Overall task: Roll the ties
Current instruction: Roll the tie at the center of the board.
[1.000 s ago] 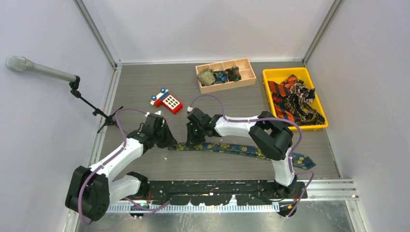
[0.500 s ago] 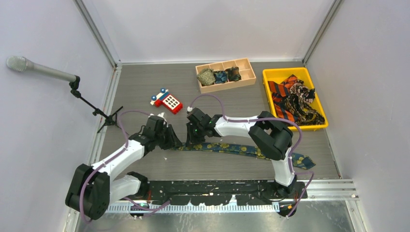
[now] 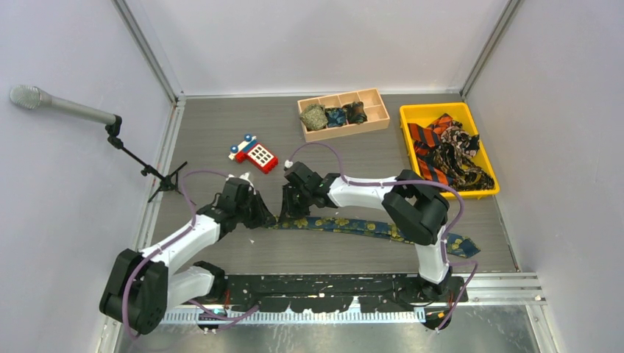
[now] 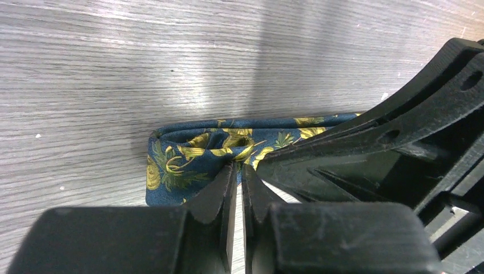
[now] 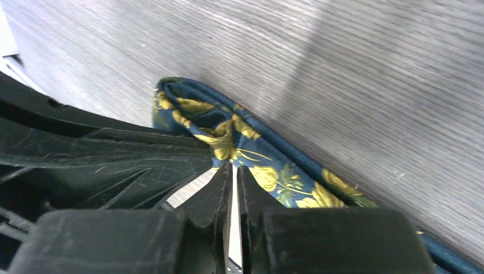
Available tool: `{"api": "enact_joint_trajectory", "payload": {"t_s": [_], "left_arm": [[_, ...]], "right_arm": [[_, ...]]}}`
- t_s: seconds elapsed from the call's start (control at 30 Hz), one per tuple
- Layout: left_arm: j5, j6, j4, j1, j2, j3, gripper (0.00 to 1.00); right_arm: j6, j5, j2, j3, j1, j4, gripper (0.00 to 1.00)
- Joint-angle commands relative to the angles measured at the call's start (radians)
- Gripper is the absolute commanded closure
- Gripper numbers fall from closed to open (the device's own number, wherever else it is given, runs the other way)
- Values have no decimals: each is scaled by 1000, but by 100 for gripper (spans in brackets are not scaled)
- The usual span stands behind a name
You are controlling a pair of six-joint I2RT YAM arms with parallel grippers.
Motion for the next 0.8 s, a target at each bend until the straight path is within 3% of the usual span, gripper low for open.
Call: {"api": "enact_joint_trajectory", "payload": {"t_s": [0.0,0.3,0.77], "left_arm": [[-37,-16,13,-3,-53,-11,91],[-60,-34,4,-3,-71,-19,100],[-77,-55,-1,-3,-101,-31,100]], "right_arm": [[41,-49,-68,29,1,69,86],[88,-82,-8,56,2,129,85],[113,-86,80,57,2,178,85]]}}
